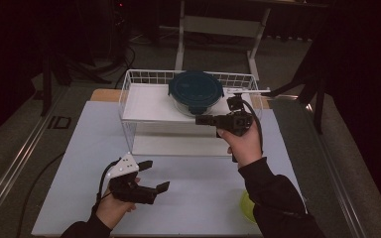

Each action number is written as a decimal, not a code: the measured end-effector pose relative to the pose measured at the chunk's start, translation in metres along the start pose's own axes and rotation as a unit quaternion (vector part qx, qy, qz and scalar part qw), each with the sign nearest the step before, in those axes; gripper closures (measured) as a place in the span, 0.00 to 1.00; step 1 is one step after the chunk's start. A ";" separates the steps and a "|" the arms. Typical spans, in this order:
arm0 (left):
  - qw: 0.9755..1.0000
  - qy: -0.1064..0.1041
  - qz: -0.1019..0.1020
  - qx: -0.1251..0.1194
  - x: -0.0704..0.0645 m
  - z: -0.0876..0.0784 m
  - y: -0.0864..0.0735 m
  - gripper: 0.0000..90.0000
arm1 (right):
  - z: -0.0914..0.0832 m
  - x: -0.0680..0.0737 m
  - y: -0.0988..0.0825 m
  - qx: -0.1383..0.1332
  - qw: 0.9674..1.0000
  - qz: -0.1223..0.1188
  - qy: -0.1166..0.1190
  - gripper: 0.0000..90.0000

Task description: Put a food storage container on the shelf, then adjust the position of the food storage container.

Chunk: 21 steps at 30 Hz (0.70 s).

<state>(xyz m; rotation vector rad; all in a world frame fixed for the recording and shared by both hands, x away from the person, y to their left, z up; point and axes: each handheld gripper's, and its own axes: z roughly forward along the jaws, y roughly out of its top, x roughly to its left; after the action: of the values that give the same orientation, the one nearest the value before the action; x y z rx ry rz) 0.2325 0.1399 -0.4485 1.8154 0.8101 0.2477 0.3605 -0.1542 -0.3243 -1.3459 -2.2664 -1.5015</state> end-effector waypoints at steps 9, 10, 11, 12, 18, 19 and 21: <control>1.000 0.021 0.012 -0.001 0.010 -0.018 -0.009 0.09 | -0.017 0.004 -0.023 -0.018 0.999 -0.039 0.005 0.44; 1.000 0.021 0.009 -0.001 0.011 -0.019 -0.011 0.09 | -0.018 0.005 -0.025 -0.020 0.999 -0.043 0.005 0.41; 1.000 0.022 0.007 -0.001 0.011 -0.019 -0.013 0.09 | -0.020 0.005 -0.028 -0.024 0.999 -0.049 0.002 0.37; 1.000 0.019 0.006 -0.004 0.011 -0.020 -0.014 0.09 | -0.022 0.005 -0.032 -0.029 0.998 -0.052 0.003 0.33; 1.000 0.012 0.010 -0.007 0.009 -0.019 -0.019 0.09 | -0.037 0.003 -0.049 -0.041 0.996 -0.078 0.019 0.26; 1.000 0.011 0.010 -0.007 0.009 -0.018 -0.019 0.09 | -0.041 0.002 -0.055 -0.042 0.995 -0.090 0.016 0.25; 1.000 0.010 0.012 -0.008 0.008 -0.017 -0.020 0.09 | -0.044 0.000 -0.061 -0.041 0.994 -0.101 0.018 0.22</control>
<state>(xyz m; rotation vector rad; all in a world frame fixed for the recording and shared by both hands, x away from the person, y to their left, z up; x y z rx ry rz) 0.2209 0.1613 -0.4617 1.8119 0.7980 0.2865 0.3015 -0.1959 -0.3439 -1.1269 -2.4056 -1.6821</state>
